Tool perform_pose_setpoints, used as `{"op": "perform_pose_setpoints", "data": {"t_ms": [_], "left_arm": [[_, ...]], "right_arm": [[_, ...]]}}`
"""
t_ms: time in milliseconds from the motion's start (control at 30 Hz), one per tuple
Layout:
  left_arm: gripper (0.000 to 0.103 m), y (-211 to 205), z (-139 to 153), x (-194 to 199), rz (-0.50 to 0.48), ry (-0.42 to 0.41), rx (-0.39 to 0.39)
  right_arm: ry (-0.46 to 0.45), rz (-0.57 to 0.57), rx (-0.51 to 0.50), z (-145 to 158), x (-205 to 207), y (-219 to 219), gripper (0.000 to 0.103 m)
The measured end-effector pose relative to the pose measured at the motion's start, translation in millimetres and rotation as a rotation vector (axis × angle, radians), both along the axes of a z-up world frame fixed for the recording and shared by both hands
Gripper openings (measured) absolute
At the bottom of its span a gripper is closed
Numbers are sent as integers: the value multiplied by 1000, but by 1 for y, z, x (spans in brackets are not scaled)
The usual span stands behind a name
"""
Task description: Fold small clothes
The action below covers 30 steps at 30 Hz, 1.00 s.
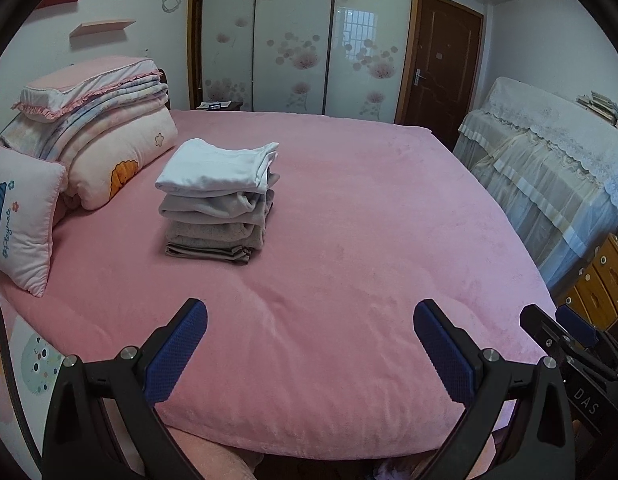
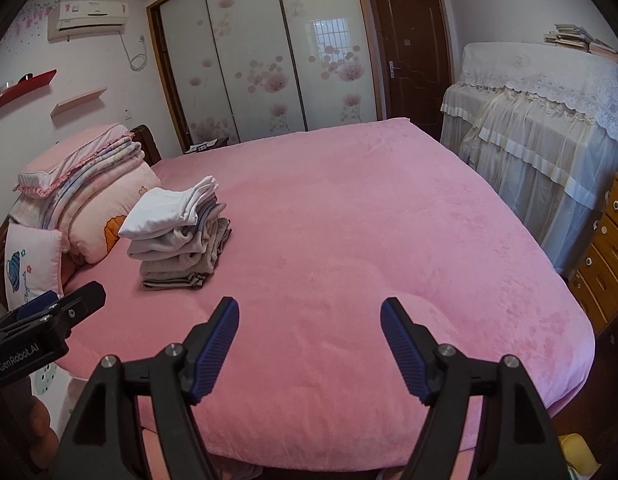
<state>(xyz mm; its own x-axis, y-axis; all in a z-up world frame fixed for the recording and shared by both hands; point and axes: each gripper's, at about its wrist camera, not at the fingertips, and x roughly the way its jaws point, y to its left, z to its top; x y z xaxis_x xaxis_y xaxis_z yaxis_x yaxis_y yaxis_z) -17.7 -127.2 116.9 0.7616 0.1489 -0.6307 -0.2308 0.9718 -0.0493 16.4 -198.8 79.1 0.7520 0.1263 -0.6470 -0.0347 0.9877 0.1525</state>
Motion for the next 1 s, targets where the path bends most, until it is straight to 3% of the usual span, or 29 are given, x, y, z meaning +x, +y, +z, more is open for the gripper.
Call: {"op": "perform_pose_setpoints", "data": {"t_ms": [1000], "left_arm": [[103, -12, -15, 15, -9, 42, 20]], "right_arm": [[-20, 27, -60, -6, -1, 15, 74]]}}
